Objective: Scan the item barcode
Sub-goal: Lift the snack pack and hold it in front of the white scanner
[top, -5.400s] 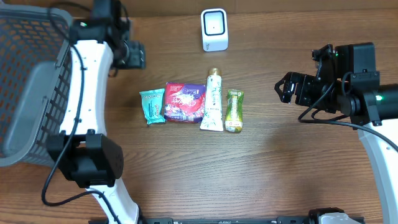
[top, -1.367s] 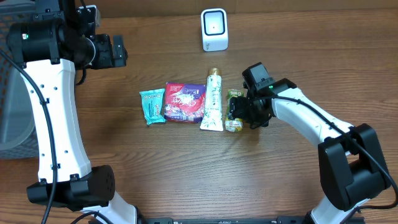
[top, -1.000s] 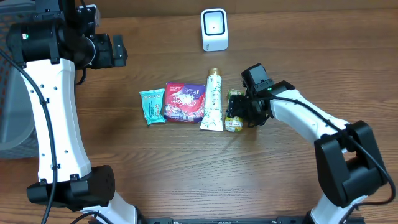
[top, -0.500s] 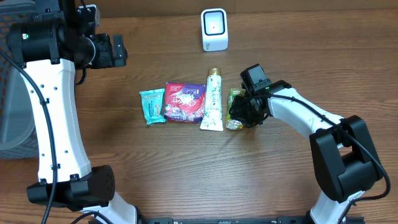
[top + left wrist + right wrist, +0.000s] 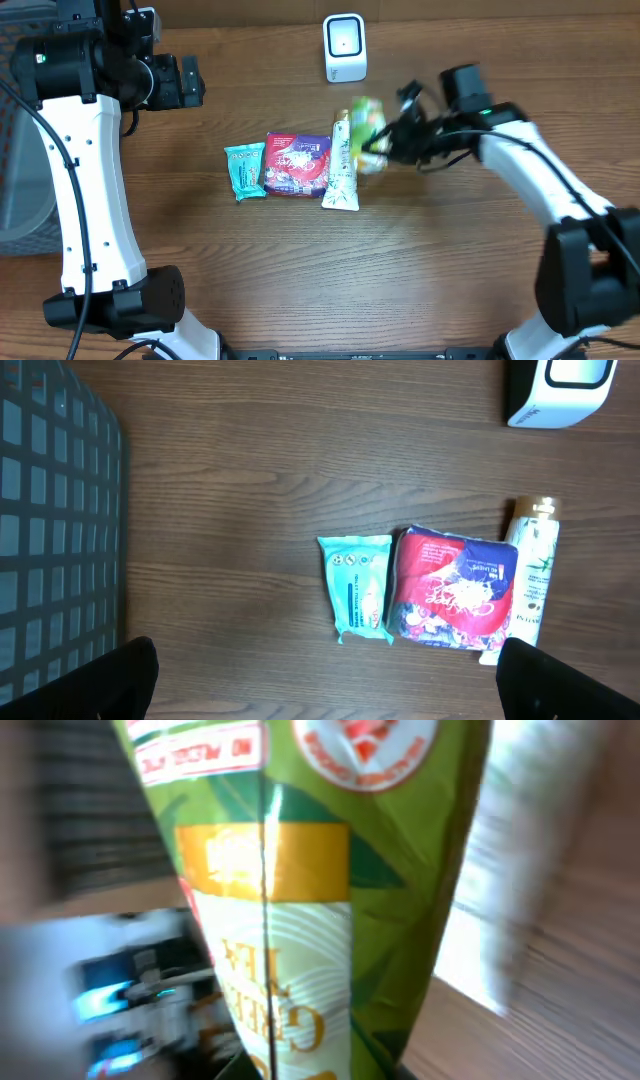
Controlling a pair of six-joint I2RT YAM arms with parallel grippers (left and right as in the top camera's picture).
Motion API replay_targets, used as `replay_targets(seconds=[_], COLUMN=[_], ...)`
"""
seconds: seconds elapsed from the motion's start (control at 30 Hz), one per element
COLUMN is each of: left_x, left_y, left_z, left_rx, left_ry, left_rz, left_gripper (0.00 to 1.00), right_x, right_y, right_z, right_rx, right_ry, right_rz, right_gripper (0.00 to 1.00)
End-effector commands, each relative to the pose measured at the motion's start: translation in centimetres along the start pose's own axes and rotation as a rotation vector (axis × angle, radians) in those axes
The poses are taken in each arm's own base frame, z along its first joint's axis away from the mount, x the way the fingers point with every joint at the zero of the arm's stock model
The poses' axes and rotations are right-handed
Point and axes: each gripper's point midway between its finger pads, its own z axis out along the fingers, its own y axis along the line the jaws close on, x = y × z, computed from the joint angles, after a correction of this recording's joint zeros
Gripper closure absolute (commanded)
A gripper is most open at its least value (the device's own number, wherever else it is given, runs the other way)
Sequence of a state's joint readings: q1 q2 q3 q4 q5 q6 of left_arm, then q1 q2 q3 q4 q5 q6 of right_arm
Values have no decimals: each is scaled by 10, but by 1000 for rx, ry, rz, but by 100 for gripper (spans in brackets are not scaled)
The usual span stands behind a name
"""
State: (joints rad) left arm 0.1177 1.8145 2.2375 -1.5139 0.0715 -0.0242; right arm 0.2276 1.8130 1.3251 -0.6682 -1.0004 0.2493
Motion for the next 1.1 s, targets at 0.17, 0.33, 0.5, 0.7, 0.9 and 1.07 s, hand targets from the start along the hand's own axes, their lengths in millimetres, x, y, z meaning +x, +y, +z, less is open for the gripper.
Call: replay_targets(seconds=[0.17, 0.33, 0.5, 0.7, 0.9, 1.07], left_x=[-1, -1, -1, -1, -1, -1], left_y=[0, 0, 0, 0, 0, 0], left_z=[3, 3, 3, 3, 3, 3], left_rx=[0, 0, 0, 0, 0, 0], left_ry=[2, 2, 2, 3, 3, 3], left_rz=[-6, -6, -6, -6, -6, -6], left_gripper=[0, 0, 0, 0, 0, 0], right_x=[-1, -7, -18, -26, -49, -52], right_y=[123, 150, 172, 184, 115, 22], right_z=[-62, -71, -82, -86, -29, -27], right_rx=[-532, -541, -532, -528, -264, 248], right_ry=[82, 83, 46, -19, -166, -272], right_rz=[-180, -247, -310, -398, -166, -37], right_gripper=[96, 96, 96, 96, 96, 96])
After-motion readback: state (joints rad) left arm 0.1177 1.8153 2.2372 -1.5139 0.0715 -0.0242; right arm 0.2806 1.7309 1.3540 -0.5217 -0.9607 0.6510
